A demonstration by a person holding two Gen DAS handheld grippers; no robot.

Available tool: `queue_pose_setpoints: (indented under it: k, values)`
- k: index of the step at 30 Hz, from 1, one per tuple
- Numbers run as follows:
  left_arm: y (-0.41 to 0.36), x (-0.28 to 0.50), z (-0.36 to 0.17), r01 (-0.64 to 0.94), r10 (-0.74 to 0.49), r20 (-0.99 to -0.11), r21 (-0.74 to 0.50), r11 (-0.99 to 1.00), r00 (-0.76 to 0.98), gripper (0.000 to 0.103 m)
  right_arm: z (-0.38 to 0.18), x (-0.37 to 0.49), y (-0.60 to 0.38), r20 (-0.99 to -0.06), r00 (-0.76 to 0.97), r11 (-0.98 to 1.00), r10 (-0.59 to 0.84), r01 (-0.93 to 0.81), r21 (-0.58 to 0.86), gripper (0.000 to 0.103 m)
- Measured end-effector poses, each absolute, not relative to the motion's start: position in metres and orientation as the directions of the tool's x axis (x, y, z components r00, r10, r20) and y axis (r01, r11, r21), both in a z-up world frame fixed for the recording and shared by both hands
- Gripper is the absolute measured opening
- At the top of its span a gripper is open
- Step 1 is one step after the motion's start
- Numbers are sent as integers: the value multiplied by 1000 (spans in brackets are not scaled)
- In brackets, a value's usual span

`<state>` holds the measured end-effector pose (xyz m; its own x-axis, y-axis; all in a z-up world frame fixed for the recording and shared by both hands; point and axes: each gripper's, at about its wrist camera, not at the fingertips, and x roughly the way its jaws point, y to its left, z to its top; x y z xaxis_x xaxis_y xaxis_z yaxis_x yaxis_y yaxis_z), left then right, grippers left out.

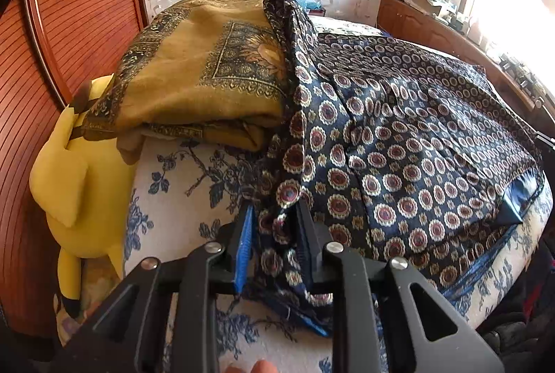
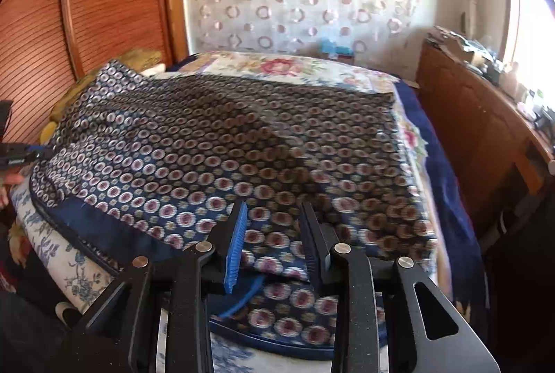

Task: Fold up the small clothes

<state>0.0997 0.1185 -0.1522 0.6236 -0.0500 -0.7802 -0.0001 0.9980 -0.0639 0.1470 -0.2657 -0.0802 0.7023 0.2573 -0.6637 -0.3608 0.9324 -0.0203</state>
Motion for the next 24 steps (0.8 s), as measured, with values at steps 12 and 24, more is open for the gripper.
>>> queue_pose_setpoints:
  k: [12,24]
  values:
    - [120,112,-153,3,-63,-772,-79,997,632,25,-98,147,-255,-684,668,923,293,-384,21,32]
    - [103,103,-132,117,-200,-692,-166,979,694,0,-114,149,-265,-713,646,936,275,-351,43,53]
